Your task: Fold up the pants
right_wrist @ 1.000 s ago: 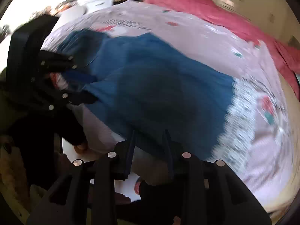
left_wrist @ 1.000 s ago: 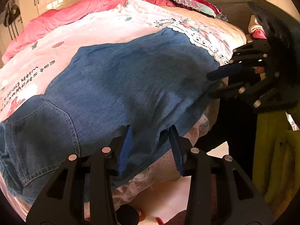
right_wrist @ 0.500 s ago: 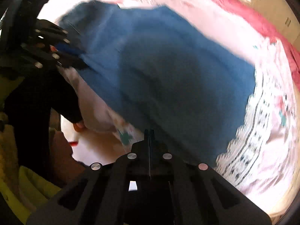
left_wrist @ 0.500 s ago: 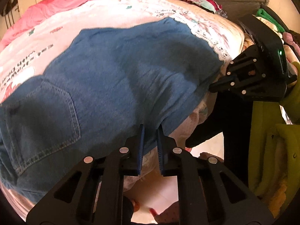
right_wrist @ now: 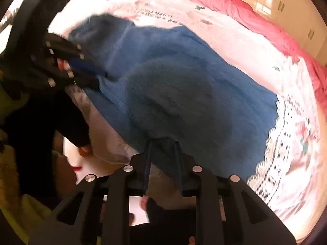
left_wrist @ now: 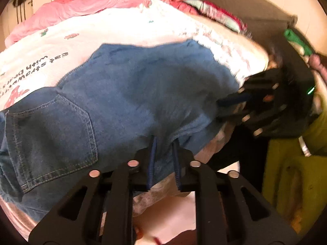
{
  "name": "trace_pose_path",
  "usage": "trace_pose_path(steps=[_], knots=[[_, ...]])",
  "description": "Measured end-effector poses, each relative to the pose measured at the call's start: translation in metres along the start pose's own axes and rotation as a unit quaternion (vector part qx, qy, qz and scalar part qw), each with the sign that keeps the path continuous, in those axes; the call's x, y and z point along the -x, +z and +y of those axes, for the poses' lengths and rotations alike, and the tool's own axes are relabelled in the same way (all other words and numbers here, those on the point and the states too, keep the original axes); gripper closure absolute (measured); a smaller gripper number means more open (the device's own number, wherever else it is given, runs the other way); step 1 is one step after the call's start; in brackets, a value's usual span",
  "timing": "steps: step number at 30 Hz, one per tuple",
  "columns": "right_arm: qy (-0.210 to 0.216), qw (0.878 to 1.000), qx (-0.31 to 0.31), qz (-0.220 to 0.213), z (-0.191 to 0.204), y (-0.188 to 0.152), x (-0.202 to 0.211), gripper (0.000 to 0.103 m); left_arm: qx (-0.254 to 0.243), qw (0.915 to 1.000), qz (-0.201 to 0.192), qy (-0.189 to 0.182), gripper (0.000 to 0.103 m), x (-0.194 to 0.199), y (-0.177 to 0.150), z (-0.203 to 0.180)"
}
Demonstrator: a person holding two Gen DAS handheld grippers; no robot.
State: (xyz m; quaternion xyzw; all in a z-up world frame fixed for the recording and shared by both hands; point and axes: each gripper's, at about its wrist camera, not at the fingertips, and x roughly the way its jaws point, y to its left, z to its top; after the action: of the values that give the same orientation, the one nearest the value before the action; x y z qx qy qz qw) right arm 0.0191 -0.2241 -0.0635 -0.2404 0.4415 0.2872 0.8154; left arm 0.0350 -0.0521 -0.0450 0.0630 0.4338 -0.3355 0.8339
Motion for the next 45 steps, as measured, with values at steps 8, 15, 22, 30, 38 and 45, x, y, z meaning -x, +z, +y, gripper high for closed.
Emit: trace_pose_path(steps=[8,15,22,30,38,45], knots=[[0.017,0.999,-0.048,-0.011,-0.022,0.003,0.003,0.099,-0.009,0.9999,-0.010,-0.006,0.098,0.011,0.001,-0.004],[0.049,0.999,-0.009,-0.003,-0.016,-0.003,0.019,0.099,-0.022,0.9995,0.024,-0.005,0.097,0.007,-0.007,-0.005],[0.048,0.998,0.004,0.044,-0.003,-0.009,0.000,0.099,-0.015,0.9980,0.061,-0.003,0.097,-0.003,-0.018,-0.003],[0.086,0.995,-0.024,0.042,-0.013,-0.020,0.019,0.098,0.037,0.9987,0.006,0.035,0.065,0.043,-0.021,0.023],[0.073,0.991,-0.089,-0.065,-0.049,0.017,0.050,0.051,0.196,0.9585,-0.076,0.192,0.027,0.110,-0.027,0.110],[0.049,0.988,-0.148,-0.021,-0.071,0.036,-0.005,0.038,0.273,0.9424,-0.055,0.186,0.017,0.084,-0.025,0.165]])
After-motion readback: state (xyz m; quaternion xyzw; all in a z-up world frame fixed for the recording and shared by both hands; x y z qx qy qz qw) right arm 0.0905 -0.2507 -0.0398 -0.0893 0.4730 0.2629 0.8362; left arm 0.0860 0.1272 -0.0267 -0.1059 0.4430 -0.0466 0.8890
